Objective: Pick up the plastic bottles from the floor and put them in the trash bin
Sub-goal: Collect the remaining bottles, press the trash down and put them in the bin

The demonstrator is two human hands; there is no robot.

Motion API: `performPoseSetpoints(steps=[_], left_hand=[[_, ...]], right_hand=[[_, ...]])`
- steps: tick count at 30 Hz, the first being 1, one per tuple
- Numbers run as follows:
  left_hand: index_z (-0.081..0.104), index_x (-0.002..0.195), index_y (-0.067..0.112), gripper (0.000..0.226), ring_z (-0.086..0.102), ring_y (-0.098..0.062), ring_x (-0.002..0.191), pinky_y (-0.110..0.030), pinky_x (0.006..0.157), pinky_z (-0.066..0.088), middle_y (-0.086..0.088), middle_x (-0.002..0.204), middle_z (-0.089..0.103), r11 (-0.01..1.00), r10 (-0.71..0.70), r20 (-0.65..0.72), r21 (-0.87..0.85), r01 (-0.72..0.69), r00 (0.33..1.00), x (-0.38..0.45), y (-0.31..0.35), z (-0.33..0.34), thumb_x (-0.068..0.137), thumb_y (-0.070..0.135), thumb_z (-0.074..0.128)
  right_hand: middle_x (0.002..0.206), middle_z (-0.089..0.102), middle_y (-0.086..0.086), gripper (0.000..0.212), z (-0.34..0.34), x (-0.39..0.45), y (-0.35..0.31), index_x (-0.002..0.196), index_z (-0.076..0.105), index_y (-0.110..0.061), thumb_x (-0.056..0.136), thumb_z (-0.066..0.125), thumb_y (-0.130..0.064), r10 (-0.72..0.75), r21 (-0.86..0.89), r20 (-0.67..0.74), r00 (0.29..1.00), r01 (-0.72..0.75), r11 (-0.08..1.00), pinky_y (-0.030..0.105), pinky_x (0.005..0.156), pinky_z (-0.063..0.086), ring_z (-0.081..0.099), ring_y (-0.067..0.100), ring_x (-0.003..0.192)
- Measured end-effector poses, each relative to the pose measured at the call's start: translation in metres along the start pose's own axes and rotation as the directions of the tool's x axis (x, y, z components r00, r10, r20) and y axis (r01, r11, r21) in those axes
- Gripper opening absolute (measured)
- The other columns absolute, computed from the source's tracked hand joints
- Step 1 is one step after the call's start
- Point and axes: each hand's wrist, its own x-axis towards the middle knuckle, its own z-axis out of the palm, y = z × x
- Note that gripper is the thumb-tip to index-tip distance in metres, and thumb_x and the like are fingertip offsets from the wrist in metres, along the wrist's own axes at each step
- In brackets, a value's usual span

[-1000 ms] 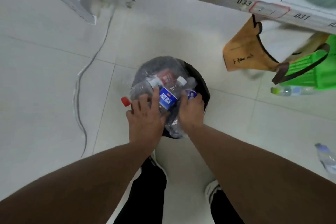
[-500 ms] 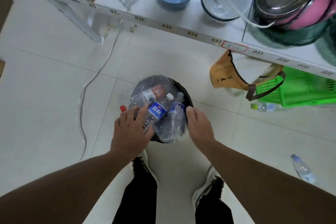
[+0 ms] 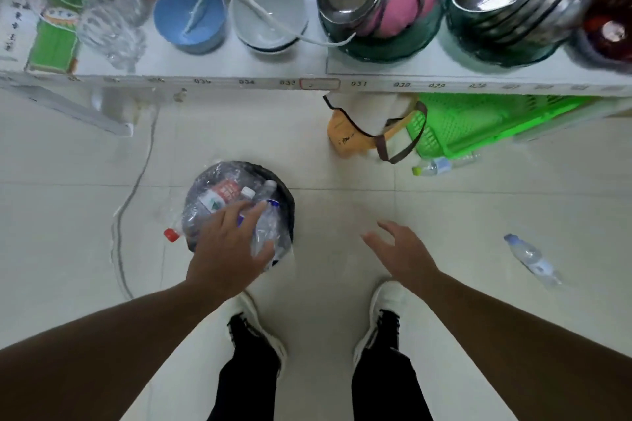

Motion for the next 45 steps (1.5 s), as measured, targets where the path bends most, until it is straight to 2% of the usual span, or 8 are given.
performPoseSetpoints(steps=[7, 13, 19, 24, 27, 34, 40, 45], left_hand=[[0.052, 0.154, 0.023, 0.078, 0.05, -0.032, 0.136, -0.048, 0.113, 0.043, -0.009, 0.149, 0.057, 0.978, 0.206, 0.104, 0.008, -0.208, 0.973, 0.043, 0.117, 0.017, 0.084, 0.057, 0.059], [0.043, 0.156, 0.032, 0.076, 0.052, -0.029, 0.135, -0.05, 0.107, 0.05, -0.001, 0.152, 0.053, 0.917, 0.384, 0.22, 0.019, -0.397, 0.897, 0.067, 0.223, 0.048, 0.089, 0.065, 0.056], [0.042, 0.156, 0.033, 0.077, 0.053, -0.029, 0.134, -0.049, 0.101, 0.054, 0.001, 0.152, 0.053, 0.874, 0.439, 0.301, 0.076, -0.48, 0.847, 0.093, 0.307, 0.077, 0.088, 0.066, 0.056], [0.038, 0.157, 0.035, 0.078, 0.049, -0.029, 0.136, -0.051, 0.1, 0.054, 0.003, 0.157, 0.047, 0.903, 0.367, 0.348, 0.09, -0.421, 0.862, 0.11, 0.366, 0.095, 0.087, 0.067, 0.054], [0.039, 0.158, 0.034, 0.079, 0.046, -0.029, 0.138, -0.05, 0.101, 0.051, 0.004, 0.156, 0.047, 0.928, 0.322, 0.352, 0.065, -0.366, 0.879, 0.119, 0.399, 0.106, 0.087, 0.065, 0.056], [0.033, 0.163, 0.033, 0.084, 0.043, -0.031, 0.142, -0.05, 0.104, 0.046, -0.002, 0.161, 0.043, 0.928, 0.296, 0.45, 0.072, -0.365, 0.843, 0.168, 0.442, 0.145, 0.087, 0.063, 0.055], [0.03, 0.164, 0.026, 0.088, 0.044, -0.035, 0.141, -0.051, 0.105, 0.046, -0.009, 0.158, 0.044, 0.952, 0.236, 0.435, 0.078, -0.297, 0.869, 0.257, 0.463, 0.208, 0.089, 0.057, 0.064], [0.031, 0.164, 0.016, 0.093, 0.044, -0.042, 0.142, -0.054, 0.105, 0.046, -0.017, 0.158, 0.043, 0.97, 0.143, 0.34, 0.137, -0.199, 0.929, 0.32, 0.444, 0.299, 0.088, 0.048, 0.073]], right_hand=[[0.164, 0.047, 0.007, 0.089, -0.071, -0.036, 0.113, 0.161, 0.047, -0.024, 0.089, 0.067, -0.072, 0.182, 0.119, -0.044, 0.982, -0.176, 0.977, 0.041, 0.12, 0.036, 0.044, 0.025, 0.151], [0.168, 0.041, 0.004, 0.099, -0.117, -0.069, 0.2, 0.164, 0.041, -0.028, 0.082, 0.075, -0.073, 0.29, 0.257, -0.08, 0.954, -0.261, 0.93, 0.043, 0.124, 0.035, 0.039, 0.023, 0.154], [0.168, 0.042, 0.005, 0.099, -0.15, -0.075, 0.269, 0.164, 0.041, -0.027, 0.083, 0.077, -0.07, 0.345, 0.355, -0.081, 0.935, -0.296, 0.887, 0.043, 0.124, 0.036, 0.04, 0.023, 0.155], [0.167, 0.04, 0.003, 0.102, -0.174, -0.079, 0.315, 0.164, 0.04, -0.033, 0.078, 0.078, -0.074, 0.356, 0.396, -0.051, 0.933, -0.309, 0.865, 0.043, 0.123, 0.038, 0.04, 0.022, 0.154], [0.167, 0.04, -0.004, 0.108, -0.192, -0.083, 0.335, 0.164, 0.036, -0.039, 0.071, 0.071, -0.082, 0.315, 0.306, -0.029, 0.949, -0.292, 0.906, 0.041, 0.122, 0.038, 0.04, 0.018, 0.153], [0.164, 0.044, -0.002, 0.117, -0.225, -0.052, 0.364, 0.162, 0.039, -0.038, 0.06, 0.065, -0.089, 0.353, 0.25, -0.052, 0.934, -0.33, 0.91, 0.043, 0.121, 0.04, 0.043, 0.017, 0.151], [0.165, 0.044, -0.001, 0.105, -0.232, 0.025, 0.394, 0.163, 0.037, -0.037, 0.073, 0.075, -0.077, 0.413, 0.264, -0.114, 0.903, -0.373, 0.889, 0.042, 0.118, 0.04, 0.043, 0.021, 0.151], [0.168, 0.039, 0.002, 0.107, -0.211, 0.125, 0.45, 0.165, 0.033, -0.037, 0.074, 0.08, -0.071, 0.419, 0.116, -0.178, 0.891, -0.404, 0.908, 0.051, 0.115, 0.046, 0.043, 0.03, 0.151]])
